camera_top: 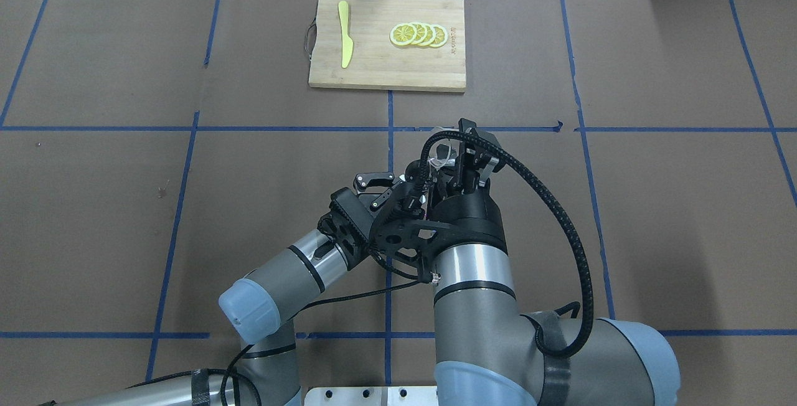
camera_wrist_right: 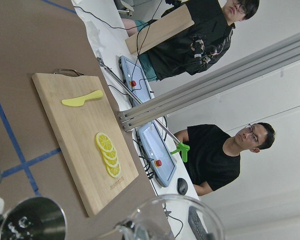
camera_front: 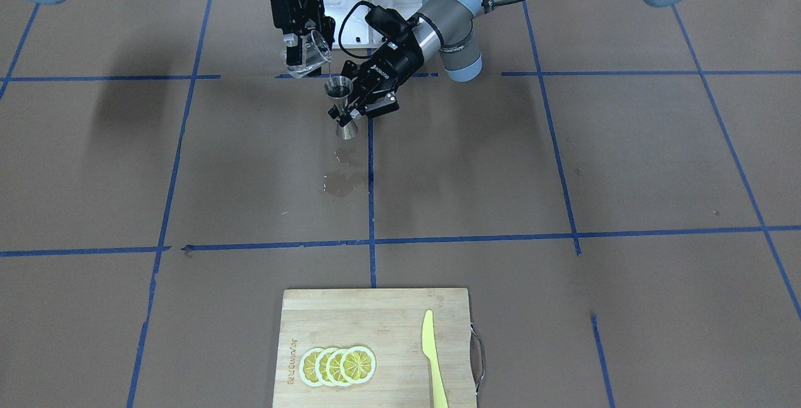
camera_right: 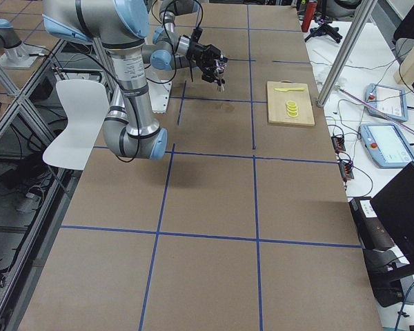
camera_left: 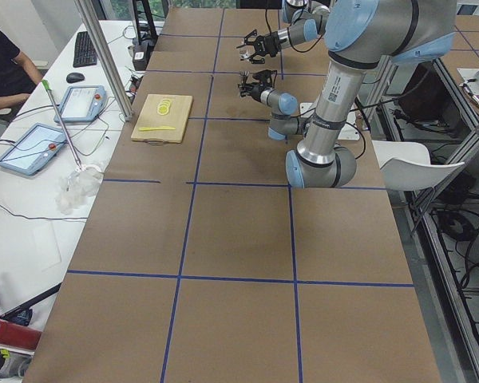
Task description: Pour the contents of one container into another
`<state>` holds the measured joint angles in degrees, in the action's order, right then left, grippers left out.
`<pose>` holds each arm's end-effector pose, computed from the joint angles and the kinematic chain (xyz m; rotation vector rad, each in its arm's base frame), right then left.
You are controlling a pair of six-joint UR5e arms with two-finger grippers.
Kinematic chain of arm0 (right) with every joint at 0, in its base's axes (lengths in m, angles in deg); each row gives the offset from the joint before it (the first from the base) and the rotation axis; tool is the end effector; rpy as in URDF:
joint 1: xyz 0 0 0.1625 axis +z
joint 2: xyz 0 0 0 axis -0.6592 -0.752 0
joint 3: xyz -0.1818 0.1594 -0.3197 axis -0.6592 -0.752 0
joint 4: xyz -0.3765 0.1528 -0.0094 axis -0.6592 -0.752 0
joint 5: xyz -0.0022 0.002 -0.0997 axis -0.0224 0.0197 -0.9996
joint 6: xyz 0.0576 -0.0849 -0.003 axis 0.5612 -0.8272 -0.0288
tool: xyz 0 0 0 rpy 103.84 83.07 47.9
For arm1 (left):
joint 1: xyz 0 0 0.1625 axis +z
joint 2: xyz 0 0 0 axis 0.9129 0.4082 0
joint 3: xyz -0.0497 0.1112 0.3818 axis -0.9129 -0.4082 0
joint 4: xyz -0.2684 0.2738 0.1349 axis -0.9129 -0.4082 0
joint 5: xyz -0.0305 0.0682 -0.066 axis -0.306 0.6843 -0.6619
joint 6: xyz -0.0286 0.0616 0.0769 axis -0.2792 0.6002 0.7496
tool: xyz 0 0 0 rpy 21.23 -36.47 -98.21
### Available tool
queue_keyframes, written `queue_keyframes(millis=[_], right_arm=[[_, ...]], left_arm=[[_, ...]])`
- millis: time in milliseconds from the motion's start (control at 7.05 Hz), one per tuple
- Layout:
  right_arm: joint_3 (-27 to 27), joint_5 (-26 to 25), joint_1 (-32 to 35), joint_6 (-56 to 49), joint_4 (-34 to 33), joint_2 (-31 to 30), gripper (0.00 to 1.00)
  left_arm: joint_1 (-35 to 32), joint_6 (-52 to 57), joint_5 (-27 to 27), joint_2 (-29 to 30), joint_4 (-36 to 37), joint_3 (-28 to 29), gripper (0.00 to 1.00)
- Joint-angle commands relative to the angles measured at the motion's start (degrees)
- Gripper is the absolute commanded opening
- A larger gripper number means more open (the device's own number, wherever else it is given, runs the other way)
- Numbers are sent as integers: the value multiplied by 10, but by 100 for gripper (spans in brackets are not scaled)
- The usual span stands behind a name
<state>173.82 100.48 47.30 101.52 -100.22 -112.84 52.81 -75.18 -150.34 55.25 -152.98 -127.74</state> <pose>-0.4505 -0.2753 0.1224 1.3031 0.0693 -0.4914 0.5784 -0.3226 0.1988 1.6116 1.0993 0.2581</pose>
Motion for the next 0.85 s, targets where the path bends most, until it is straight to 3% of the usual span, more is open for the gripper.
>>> queue_keyframes(millis=[0, 425, 709], right_arm=[[0, 2, 0, 71, 6, 0, 0], [0, 7, 6, 128, 90, -10, 0], [18, 19, 9, 211, 91, -38, 0]], left_arm=[[0, 0, 0, 0, 0, -1, 0], [-1, 0, 5, -3, 0, -6, 0], [-5, 0, 8, -17, 0, -24, 0]])
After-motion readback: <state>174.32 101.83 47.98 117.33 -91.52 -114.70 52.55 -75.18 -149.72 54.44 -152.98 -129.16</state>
